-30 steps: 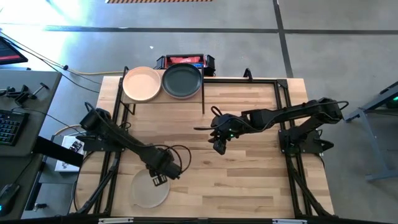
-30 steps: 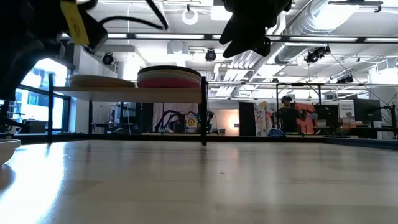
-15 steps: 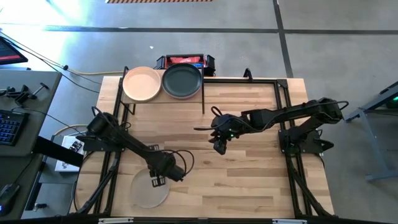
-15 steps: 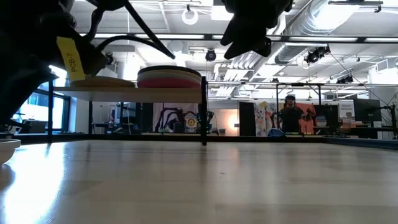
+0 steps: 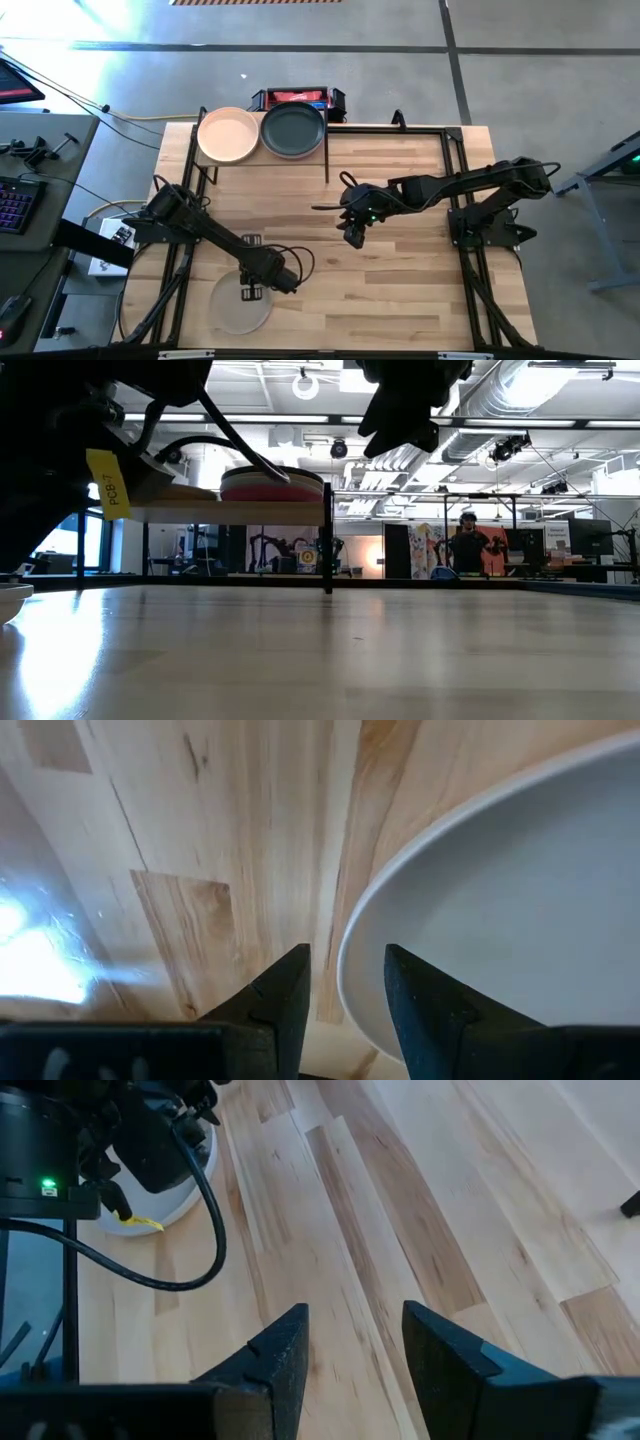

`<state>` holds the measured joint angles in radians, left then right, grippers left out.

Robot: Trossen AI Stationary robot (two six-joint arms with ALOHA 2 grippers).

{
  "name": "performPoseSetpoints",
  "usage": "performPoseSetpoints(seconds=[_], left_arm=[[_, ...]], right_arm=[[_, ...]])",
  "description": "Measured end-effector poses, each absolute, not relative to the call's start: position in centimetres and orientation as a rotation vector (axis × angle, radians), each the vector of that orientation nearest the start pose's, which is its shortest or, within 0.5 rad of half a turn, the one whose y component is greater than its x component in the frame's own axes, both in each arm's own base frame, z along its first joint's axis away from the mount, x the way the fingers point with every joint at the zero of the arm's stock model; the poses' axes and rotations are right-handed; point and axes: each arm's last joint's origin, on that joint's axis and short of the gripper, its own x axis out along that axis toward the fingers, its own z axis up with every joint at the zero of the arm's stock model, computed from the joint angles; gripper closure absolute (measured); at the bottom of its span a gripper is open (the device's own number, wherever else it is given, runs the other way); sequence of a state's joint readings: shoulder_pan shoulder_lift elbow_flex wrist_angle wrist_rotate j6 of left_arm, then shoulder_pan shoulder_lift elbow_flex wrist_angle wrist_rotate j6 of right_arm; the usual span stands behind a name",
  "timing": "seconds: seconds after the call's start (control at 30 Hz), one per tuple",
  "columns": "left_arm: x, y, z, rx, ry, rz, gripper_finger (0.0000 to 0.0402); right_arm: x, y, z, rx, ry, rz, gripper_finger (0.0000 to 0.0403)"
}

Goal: Place and stack plates onto a shelf
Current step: Stack the gray plate on top of the light orange plate on the shelf

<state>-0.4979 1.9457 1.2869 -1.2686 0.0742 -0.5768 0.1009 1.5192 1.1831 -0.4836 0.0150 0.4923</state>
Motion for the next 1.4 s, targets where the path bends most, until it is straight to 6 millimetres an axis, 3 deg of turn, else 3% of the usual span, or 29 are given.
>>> performPoseSetpoints(seconds=[1.07,1.4], left_arm=[[28.2,-14.9,15.4,0.046,1.873,0.033,0.0284],[26.4,-14.1,13.2,0.012,1.966,0.062,0.0284]], right_arm=[[32.1,3.2,27.2,0.416,0.825,-0.124,0.0261],[32.1,3.2,27.2,0.416,0.825,-0.124,0.0261]])
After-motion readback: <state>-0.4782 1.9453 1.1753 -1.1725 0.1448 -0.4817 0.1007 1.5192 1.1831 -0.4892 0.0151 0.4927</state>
